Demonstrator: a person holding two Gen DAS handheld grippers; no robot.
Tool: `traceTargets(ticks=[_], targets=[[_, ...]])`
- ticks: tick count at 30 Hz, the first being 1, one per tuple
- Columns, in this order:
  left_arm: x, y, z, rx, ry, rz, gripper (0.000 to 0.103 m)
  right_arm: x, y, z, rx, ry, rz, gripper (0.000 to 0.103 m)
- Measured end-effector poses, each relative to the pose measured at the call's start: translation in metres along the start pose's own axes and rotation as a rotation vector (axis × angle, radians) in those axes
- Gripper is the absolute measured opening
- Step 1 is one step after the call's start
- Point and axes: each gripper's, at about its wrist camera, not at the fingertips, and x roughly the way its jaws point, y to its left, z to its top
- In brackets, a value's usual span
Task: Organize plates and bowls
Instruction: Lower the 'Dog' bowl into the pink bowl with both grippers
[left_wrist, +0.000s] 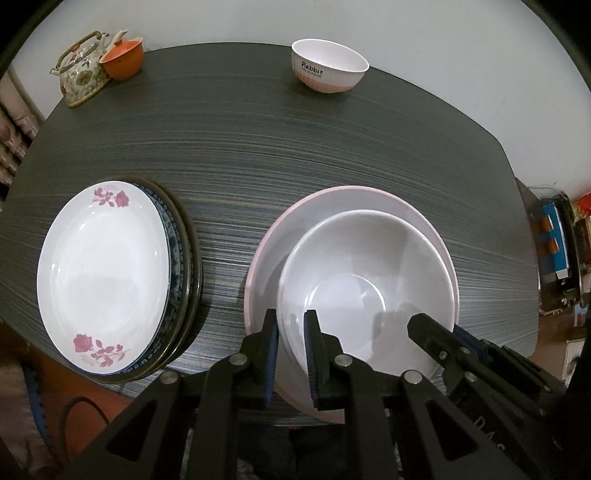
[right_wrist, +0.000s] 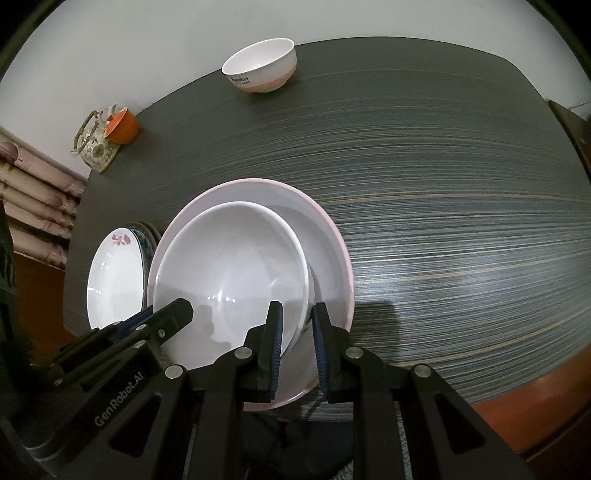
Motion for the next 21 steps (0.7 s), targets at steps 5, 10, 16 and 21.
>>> traceTargets(ticks=[5,10,16,21], targets=[[-0.0010,-0.0009,-0.0001,-0.002,0.000,0.001,0.015,0.0003,0.0029,0.0002,-0.005,0.000,-0.005,0.023],[0.0005,-0.0006,0.0010,-0.008,0.003,-0.007,0.016,0.0007,0.0047,0.0013,-0.010,0.001,-0.010,0.027],[0.0022,0.0015,0.0017,-0.009,0.002,-0.011,0.016,0.0016,0.0047,0.0018,-0.013,-0.001,-0.012,0.027],[0.0021,0.0037,0.0028,-0.013,0.007,-0.015,0.017,0.0000,0.0048,0.0022,-0.016,-0.003,-0.015,0.028]])
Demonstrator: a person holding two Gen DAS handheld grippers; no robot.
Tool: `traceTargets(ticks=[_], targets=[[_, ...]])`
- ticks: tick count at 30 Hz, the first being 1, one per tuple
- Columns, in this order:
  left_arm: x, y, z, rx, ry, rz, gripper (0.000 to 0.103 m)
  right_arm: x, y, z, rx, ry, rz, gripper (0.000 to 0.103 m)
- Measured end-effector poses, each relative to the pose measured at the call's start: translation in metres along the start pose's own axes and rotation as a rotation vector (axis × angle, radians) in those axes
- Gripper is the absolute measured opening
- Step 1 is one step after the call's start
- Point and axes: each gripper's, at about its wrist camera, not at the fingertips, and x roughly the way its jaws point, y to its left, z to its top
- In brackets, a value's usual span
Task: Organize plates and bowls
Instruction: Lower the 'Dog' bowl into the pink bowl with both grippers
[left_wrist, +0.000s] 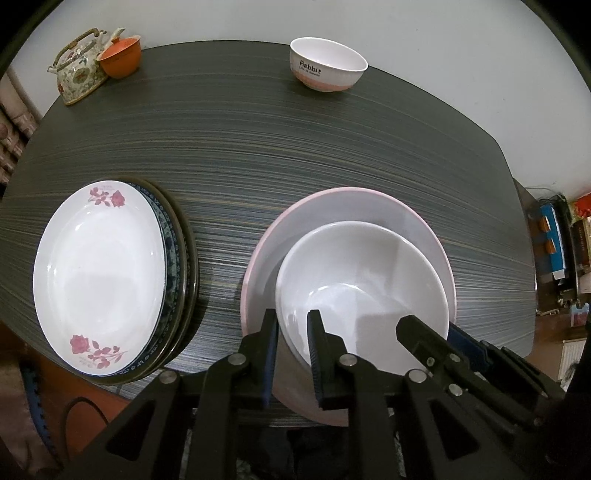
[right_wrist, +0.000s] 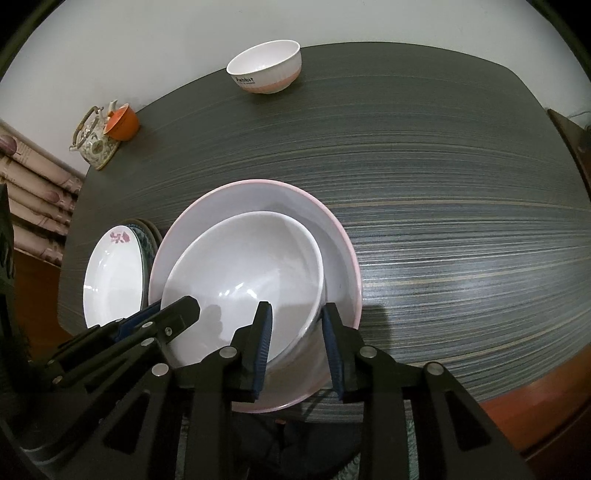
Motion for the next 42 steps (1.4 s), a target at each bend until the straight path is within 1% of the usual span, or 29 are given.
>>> traceTargets(ticks=[11,13,16,25,29,33,35,37,42], targets=[[-0.007,-0.001,0.000,0.005,-0.013,-0.006,0.017,-0.006,-0.004,-0.002,0.016,0.001,0.015,0.031],[-0.009,-0.002,0.000,0.005,-0.015,-0.008,0.019,-0.008,-0.004,-0.003,0.018,-0.003,0.020,0.031],[-0.012,-0.002,-0.001,0.006,-0.023,-0.005,0.020,-0.010,-0.005,-0.003,0.020,-0.006,0.021,0.031],[-0.018,0.000,0.001,0.022,-0.054,-0.015,0.021,-0.018,-0.008,-0.003,0.028,-0.030,0.037,0.033],[-0.020,-0.001,0.003,0.035,-0.078,-0.006,0.021,-0.021,-0.010,-0.001,0.029,-0.040,0.047,0.033],[-0.024,-0.003,0.003,0.048,-0.121,0.012,0.027,-0.026,-0.012,0.000,0.033,-0.062,0.056,0.034],[-0.024,-0.003,0.003,0.053,-0.138,0.027,0.027,-0.028,-0.013,0.002,0.027,-0.071,0.056,0.036],[-0.023,-0.001,0.005,0.049,-0.132,0.028,0.028,-0.029,-0.014,0.003,0.029,-0.076,0.055,0.038],[-0.021,0.000,0.008,0.046,-0.132,0.046,0.028,-0.032,-0.015,0.010,0.025,-0.098,0.070,0.038]])
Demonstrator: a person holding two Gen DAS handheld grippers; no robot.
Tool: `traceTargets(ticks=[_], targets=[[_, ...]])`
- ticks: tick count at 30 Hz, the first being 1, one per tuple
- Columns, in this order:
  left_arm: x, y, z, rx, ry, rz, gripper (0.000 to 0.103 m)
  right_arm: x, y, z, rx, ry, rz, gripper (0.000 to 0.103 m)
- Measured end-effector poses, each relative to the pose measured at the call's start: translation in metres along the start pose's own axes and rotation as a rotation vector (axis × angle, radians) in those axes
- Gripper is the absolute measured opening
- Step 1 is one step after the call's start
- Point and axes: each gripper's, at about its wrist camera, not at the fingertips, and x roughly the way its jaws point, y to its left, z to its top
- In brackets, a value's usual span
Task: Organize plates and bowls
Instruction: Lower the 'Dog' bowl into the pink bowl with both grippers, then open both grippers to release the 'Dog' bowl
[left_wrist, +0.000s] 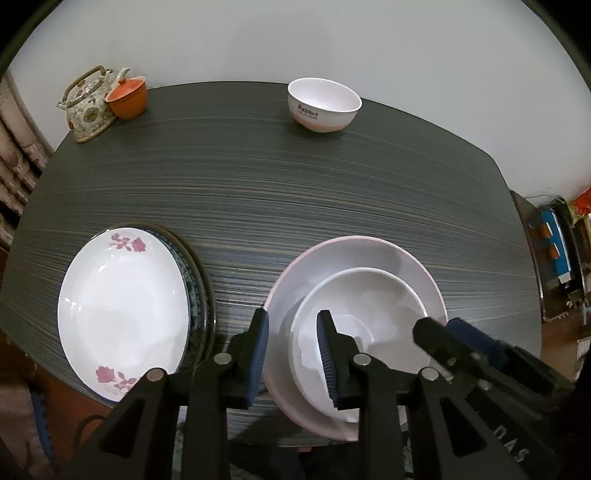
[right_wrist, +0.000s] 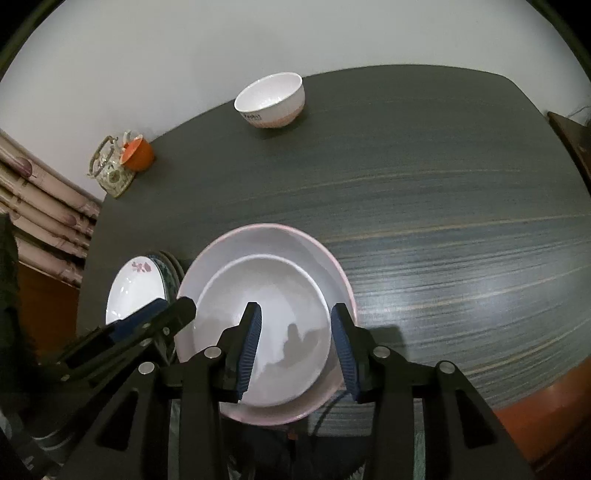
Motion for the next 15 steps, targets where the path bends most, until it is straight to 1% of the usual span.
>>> traceTargets(ticks=[4,9,12,15], targets=[[0.001,0.001,0.002,-0.004,0.002,0.011,0.028,-0.002,0.000,0.007,0.002,-0.019,0.004,0.038],[0.005,0.006,0.012,-0.005,0.001,0.023,0.028,-0.003,-0.001,0.016,0.002,-0.034,-0.002,0.038],[0.007,0.009,0.019,-0.005,0.001,0.036,0.032,-0.002,-0.003,0.024,-0.004,-0.038,-0.010,0.038],[0.009,0.012,0.029,-0.002,-0.003,0.052,0.033,-0.001,-0.005,0.034,-0.007,-0.044,-0.020,0.039]])
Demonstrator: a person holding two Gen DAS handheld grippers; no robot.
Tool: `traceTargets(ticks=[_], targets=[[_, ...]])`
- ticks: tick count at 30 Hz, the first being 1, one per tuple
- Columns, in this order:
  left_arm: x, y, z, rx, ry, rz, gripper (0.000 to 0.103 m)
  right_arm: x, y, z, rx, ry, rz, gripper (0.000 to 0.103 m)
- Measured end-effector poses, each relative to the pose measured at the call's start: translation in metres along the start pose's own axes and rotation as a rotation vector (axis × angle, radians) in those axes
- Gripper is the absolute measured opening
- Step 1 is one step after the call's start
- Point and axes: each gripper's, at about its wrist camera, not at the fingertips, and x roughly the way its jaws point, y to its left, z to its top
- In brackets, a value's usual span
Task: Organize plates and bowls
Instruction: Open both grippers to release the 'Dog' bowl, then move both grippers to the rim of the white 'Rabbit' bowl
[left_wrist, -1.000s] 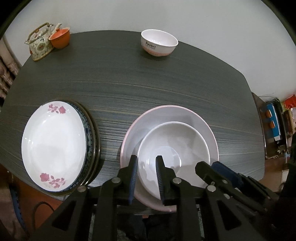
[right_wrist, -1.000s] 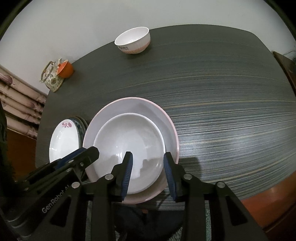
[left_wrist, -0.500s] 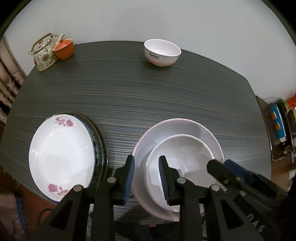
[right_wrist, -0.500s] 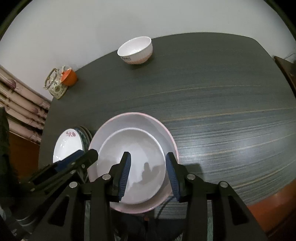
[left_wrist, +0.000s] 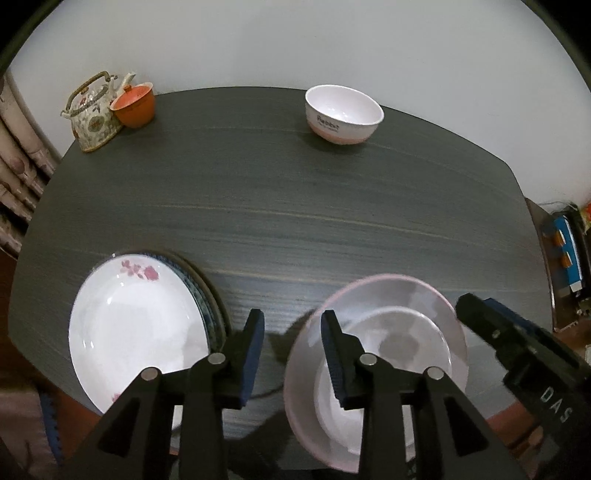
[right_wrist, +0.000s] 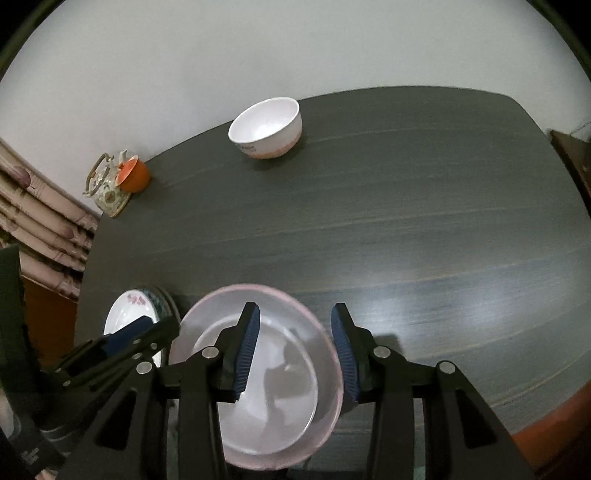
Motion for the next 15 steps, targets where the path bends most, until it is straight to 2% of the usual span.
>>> traceTargets(ticks=[6,15], targets=[[0.010,0.007,0.027,0.001,0.005,0.004,0.033,0.011,-0.002,0.032,-0.008,0.009,-0.004,0.041],[0.028,0.027,0.097,-0.055,-0.007,-0.003,0.033,0.035,-0.006,0.100,-0.010,0.002,0.019,0.042]])
